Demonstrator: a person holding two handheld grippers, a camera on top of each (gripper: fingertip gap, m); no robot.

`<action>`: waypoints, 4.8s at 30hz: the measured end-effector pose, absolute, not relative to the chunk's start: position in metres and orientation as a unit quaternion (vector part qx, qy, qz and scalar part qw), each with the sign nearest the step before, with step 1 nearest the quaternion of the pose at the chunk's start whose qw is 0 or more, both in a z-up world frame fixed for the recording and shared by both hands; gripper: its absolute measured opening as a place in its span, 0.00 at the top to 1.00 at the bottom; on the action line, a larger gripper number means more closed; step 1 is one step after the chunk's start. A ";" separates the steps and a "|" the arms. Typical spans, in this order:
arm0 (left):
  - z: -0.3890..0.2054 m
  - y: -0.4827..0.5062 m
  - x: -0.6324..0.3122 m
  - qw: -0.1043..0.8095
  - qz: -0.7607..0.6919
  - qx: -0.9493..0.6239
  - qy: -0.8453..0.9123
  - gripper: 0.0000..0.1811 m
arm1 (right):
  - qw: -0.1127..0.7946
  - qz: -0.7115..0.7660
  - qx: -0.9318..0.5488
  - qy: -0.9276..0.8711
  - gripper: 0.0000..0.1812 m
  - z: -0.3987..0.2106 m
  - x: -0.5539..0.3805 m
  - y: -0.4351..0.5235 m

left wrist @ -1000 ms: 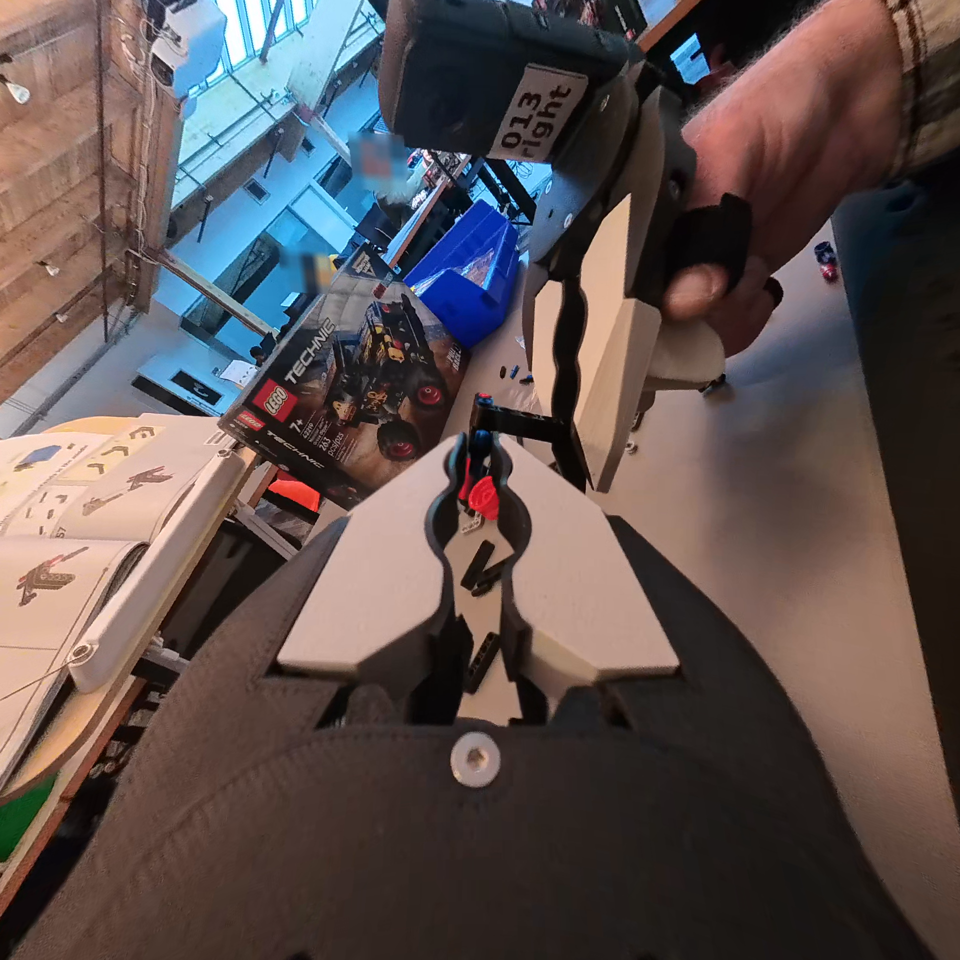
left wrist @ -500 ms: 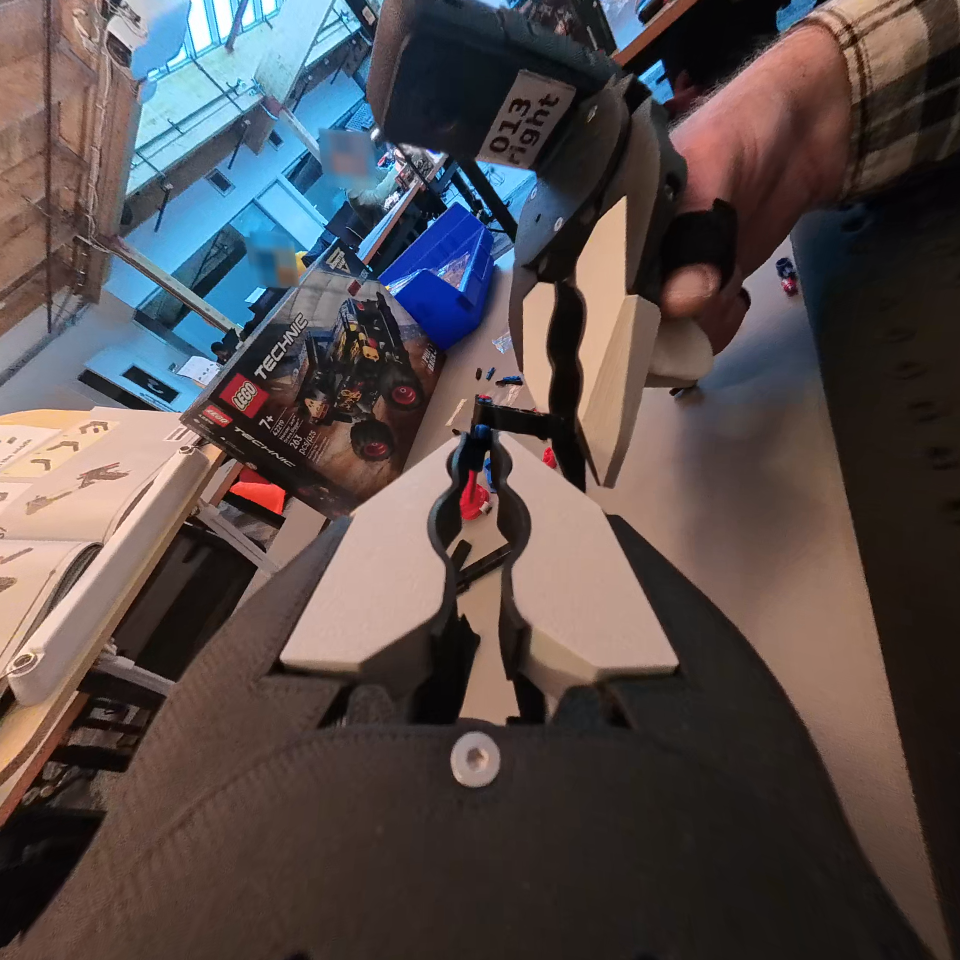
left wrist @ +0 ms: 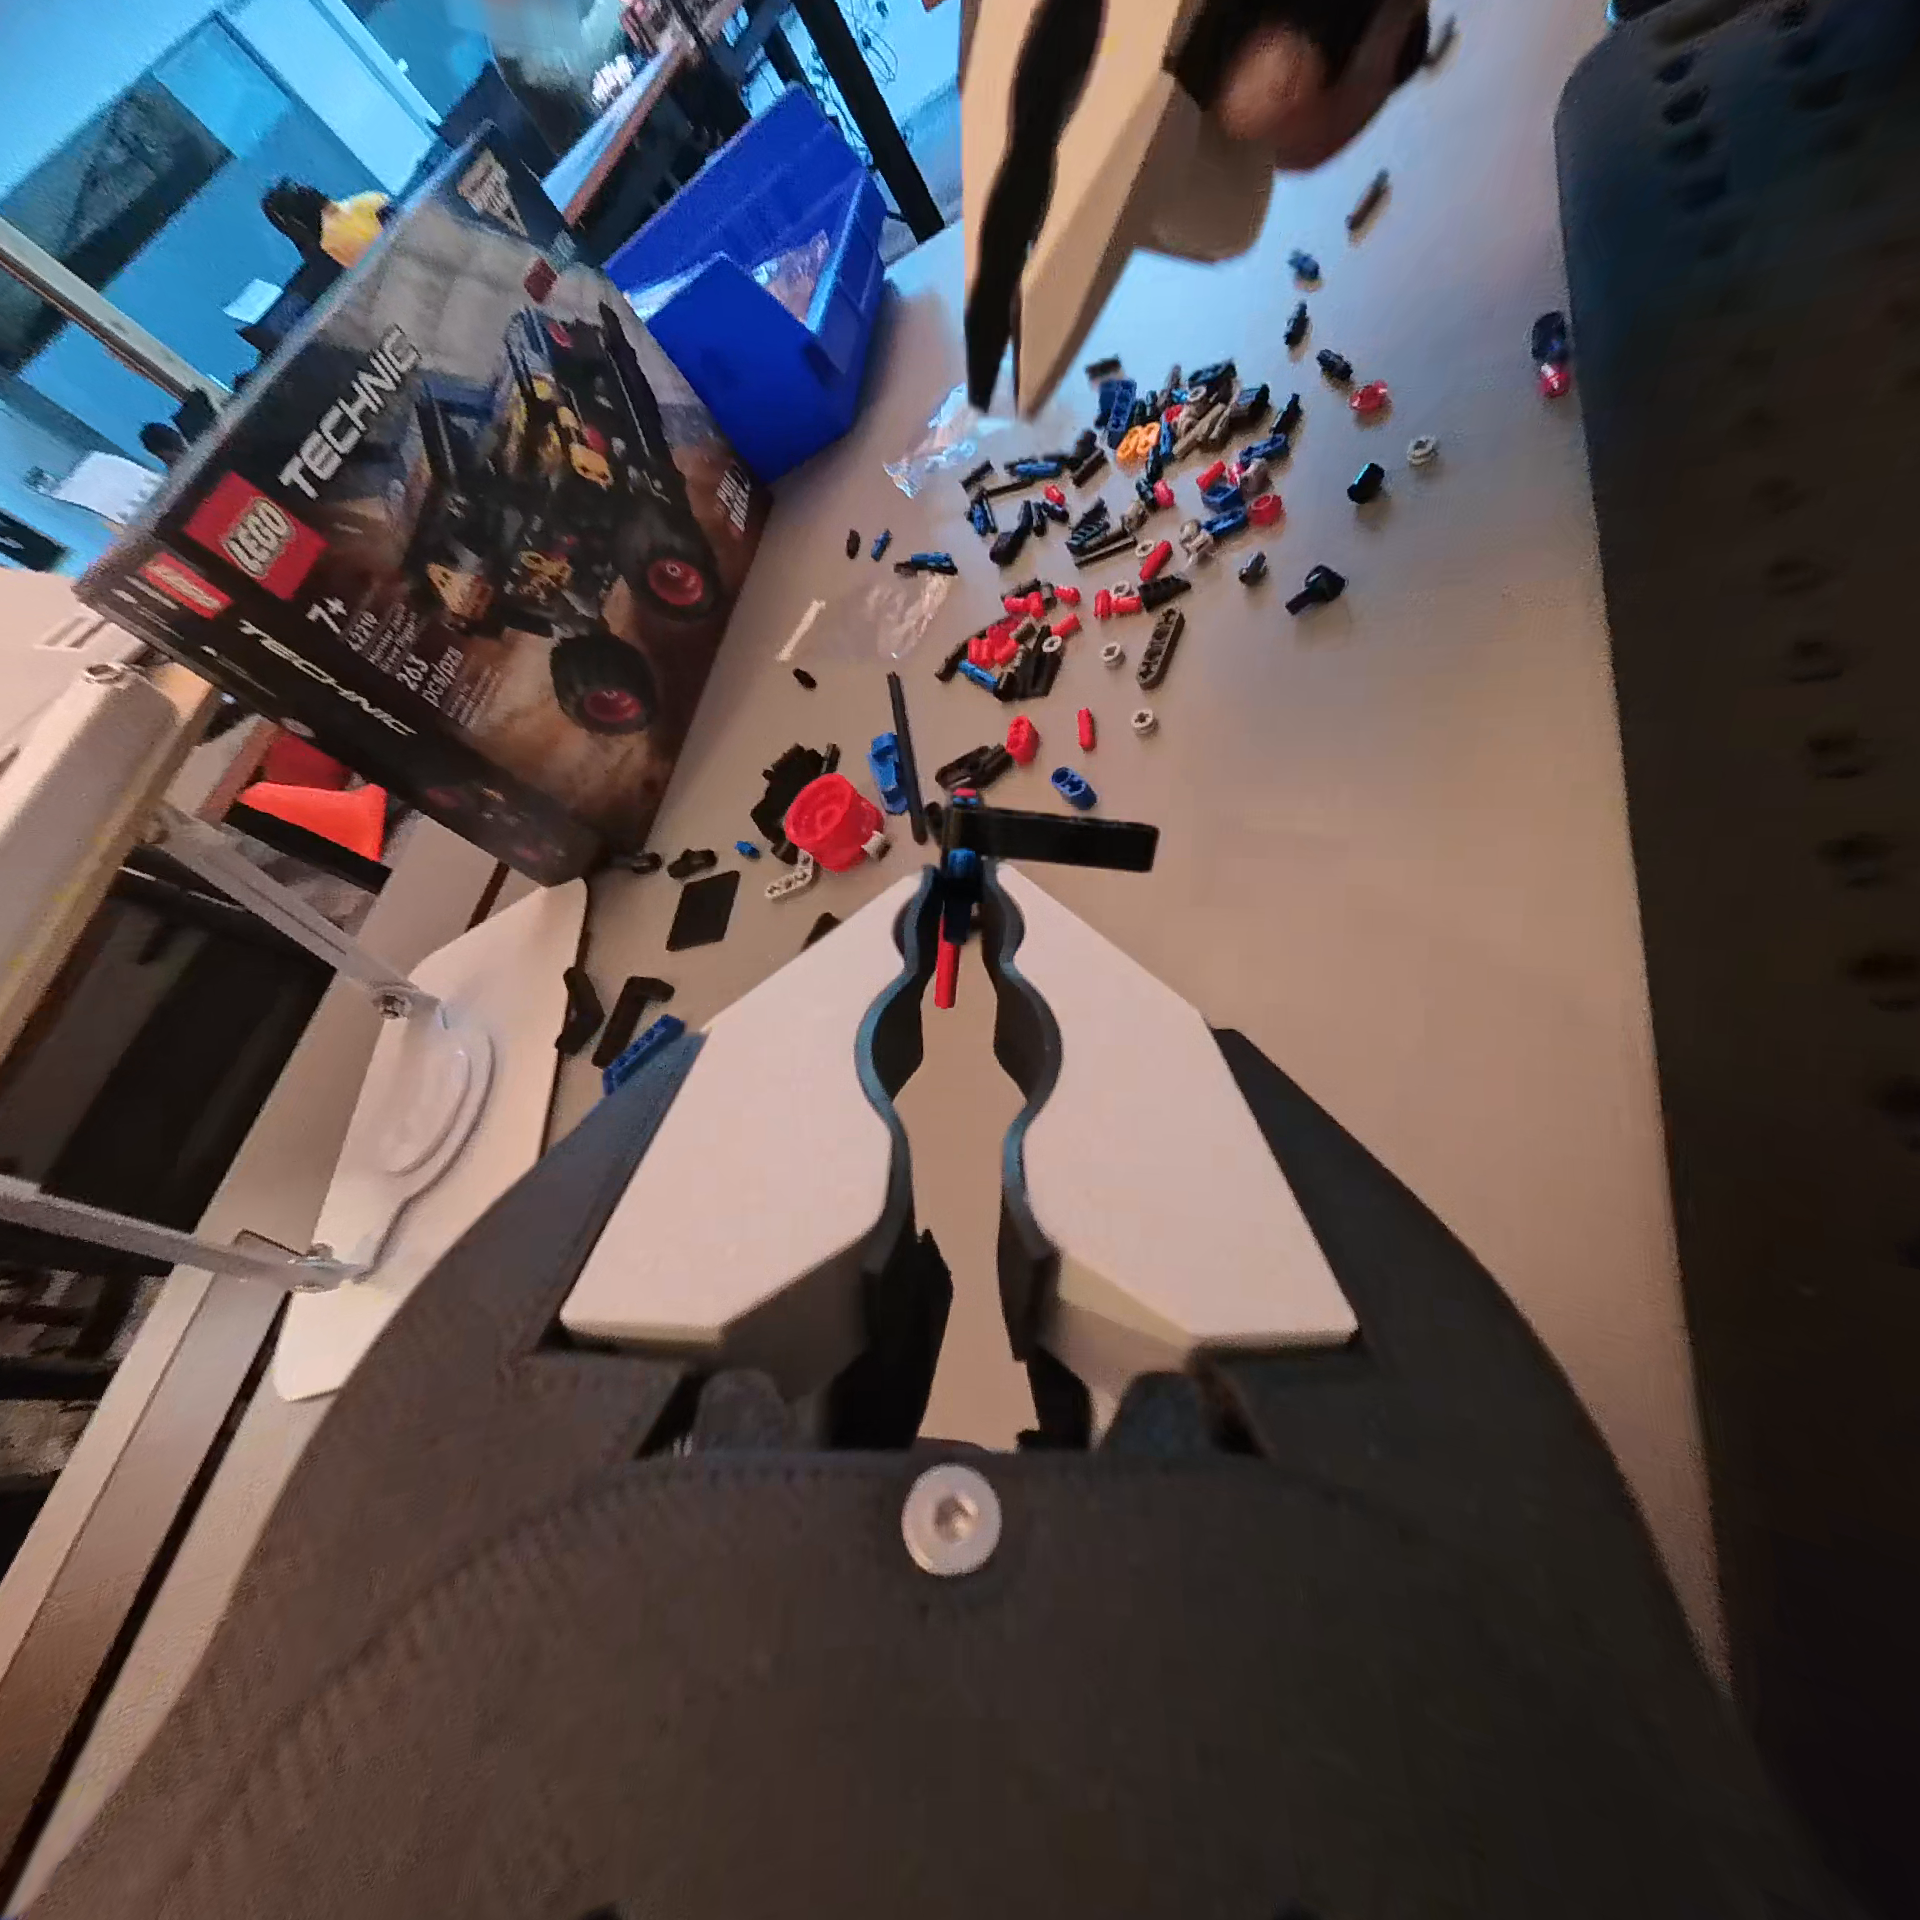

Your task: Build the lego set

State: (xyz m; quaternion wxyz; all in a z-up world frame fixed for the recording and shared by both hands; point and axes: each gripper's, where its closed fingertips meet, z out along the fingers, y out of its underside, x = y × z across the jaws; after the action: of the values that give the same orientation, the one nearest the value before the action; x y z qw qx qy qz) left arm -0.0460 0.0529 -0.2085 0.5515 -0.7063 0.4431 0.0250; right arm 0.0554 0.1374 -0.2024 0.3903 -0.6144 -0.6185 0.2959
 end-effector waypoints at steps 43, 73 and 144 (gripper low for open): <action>-0.231 0.051 -0.030 0.522 -0.035 -0.729 0.442 0.98 | 0.284 0.210 -0.719 -0.598 0.99 -0.288 0.097 0.178; -0.197 0.030 0.016 0.591 0.076 -0.576 0.560 0.96 | 0.165 0.552 -0.534 -0.619 0.99 -0.199 0.005 0.019; -0.204 0.052 0.005 0.576 -0.159 -0.633 0.492 0.98 | 0.319 0.567 -0.529 -0.545 1.00 -0.185 0.004 0.052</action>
State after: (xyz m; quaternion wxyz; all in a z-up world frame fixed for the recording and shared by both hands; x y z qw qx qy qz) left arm 0.0053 0.0521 -0.2041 0.5759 -0.6329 0.4925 -0.1591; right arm 0.0037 0.0520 -0.1848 0.3188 -0.5287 -0.5453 0.5671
